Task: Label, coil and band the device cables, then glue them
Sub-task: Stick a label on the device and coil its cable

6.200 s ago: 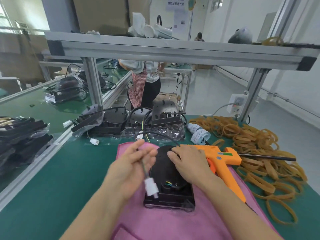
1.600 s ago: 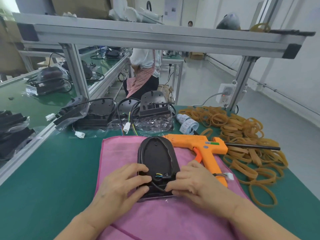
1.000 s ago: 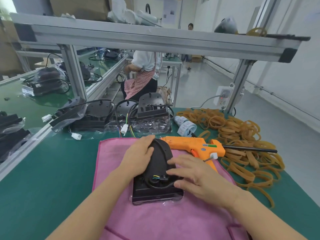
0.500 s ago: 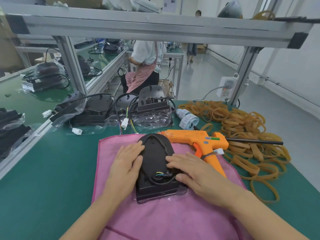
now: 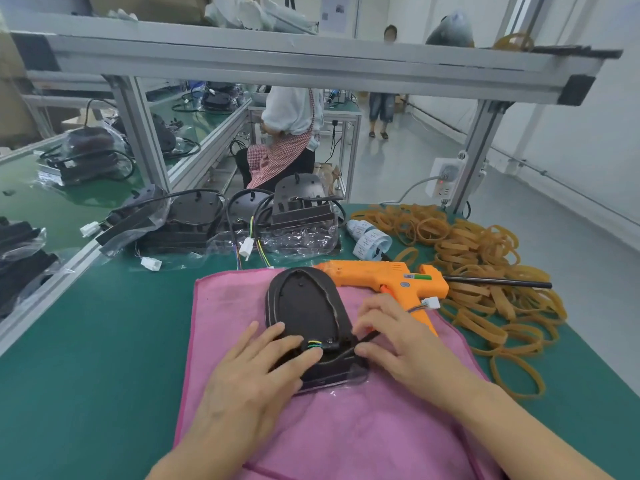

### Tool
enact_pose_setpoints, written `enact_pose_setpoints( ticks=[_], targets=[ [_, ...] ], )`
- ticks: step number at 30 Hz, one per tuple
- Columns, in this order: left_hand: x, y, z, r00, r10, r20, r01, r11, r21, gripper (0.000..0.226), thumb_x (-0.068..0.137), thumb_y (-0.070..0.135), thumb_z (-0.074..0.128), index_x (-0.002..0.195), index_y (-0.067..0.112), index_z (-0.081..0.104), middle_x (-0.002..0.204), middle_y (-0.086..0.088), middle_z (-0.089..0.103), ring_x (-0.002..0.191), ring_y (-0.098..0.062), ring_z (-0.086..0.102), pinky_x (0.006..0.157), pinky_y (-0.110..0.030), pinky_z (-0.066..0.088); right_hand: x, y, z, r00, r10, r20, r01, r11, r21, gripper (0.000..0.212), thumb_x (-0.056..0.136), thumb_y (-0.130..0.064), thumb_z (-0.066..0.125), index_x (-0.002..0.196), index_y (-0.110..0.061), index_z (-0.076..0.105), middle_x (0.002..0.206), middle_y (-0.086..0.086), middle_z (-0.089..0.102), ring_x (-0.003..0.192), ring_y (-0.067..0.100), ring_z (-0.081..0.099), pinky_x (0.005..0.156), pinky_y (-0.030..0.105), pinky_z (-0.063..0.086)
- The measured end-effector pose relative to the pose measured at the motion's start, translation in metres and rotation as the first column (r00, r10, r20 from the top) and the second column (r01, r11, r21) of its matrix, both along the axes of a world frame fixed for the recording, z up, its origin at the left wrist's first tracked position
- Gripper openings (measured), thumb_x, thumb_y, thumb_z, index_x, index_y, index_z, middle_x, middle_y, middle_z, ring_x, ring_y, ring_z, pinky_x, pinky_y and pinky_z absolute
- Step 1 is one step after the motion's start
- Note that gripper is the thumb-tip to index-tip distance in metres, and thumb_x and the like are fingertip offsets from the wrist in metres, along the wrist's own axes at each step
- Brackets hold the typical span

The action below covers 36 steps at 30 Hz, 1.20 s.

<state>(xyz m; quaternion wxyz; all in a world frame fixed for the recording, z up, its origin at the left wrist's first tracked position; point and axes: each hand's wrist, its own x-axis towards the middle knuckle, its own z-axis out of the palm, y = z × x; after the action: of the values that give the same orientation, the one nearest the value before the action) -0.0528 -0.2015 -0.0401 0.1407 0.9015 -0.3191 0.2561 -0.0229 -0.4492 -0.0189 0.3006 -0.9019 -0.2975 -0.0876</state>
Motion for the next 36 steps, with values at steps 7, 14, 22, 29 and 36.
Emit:
enact_pose_setpoints(
  ticks=[7,14,22,29,36],
  targets=[
    [0.015,-0.005,0.007,0.988,-0.147,-0.05,0.135,0.973,-0.184,0.024,0.09,0.023,0.052,0.101,0.013,0.071,0.111,0.002,0.064,0.104,-0.017,0.058,0.096,-0.031,0.041,0.001,-0.001,0.01,0.992,0.059,0.114,-0.035,0.979,-0.203,0.017,0.088,-0.015,0.063,0.1,-0.013,0.075,0.094,0.002,0.068,0.087,0.024,0.065,0.072,0.043,0.052],
    [0.016,-0.014,-0.005,0.991,-0.119,0.054,0.127,0.977,-0.172,0.039,0.085,0.01,0.049,0.118,0.024,0.064,0.107,0.002,0.065,0.093,-0.014,0.055,0.079,-0.029,0.041,0.01,-0.004,0.031,0.899,0.105,0.426,0.046,0.943,-0.329,0.027,0.086,-0.013,0.051,0.084,-0.025,0.075,0.083,-0.007,0.065,0.086,0.014,0.057,0.085,0.031,0.036],
    [0.018,-0.014,0.008,0.99,-0.143,-0.018,0.141,0.986,-0.093,0.039,0.08,0.013,0.047,0.113,0.028,0.058,0.099,0.006,0.061,0.083,-0.015,0.058,0.082,-0.03,0.036,0.029,0.011,0.04,0.96,0.171,0.221,-0.087,0.934,-0.346,0.017,0.084,-0.012,0.064,0.092,-0.016,0.079,0.082,0.003,0.07,0.078,0.025,0.066,0.068,0.036,0.052],
    [0.024,-0.036,0.013,0.978,-0.184,-0.096,0.168,0.974,-0.155,0.031,0.086,0.023,0.054,0.111,0.015,0.072,0.121,-0.002,0.065,0.1,-0.019,0.065,0.092,-0.033,0.049,0.044,0.005,0.021,0.96,0.093,-0.264,-0.08,0.995,0.059,0.016,0.091,-0.018,0.065,0.102,-0.02,0.077,0.093,-0.012,0.06,0.091,-0.004,0.053,0.086,0.015,0.04],
    [0.026,-0.006,0.01,0.886,-0.398,-0.239,0.312,0.891,-0.328,0.027,0.083,0.016,0.07,0.11,0.018,0.074,0.117,0.012,0.068,0.11,-0.003,0.062,0.094,-0.023,0.05,0.031,0.011,0.014,0.956,0.107,-0.274,-0.048,0.976,0.213,0.016,0.084,-0.019,0.071,0.099,-0.015,0.076,0.088,-0.027,0.061,0.088,-0.006,0.055,0.082,0.01,0.038]
  ],
)
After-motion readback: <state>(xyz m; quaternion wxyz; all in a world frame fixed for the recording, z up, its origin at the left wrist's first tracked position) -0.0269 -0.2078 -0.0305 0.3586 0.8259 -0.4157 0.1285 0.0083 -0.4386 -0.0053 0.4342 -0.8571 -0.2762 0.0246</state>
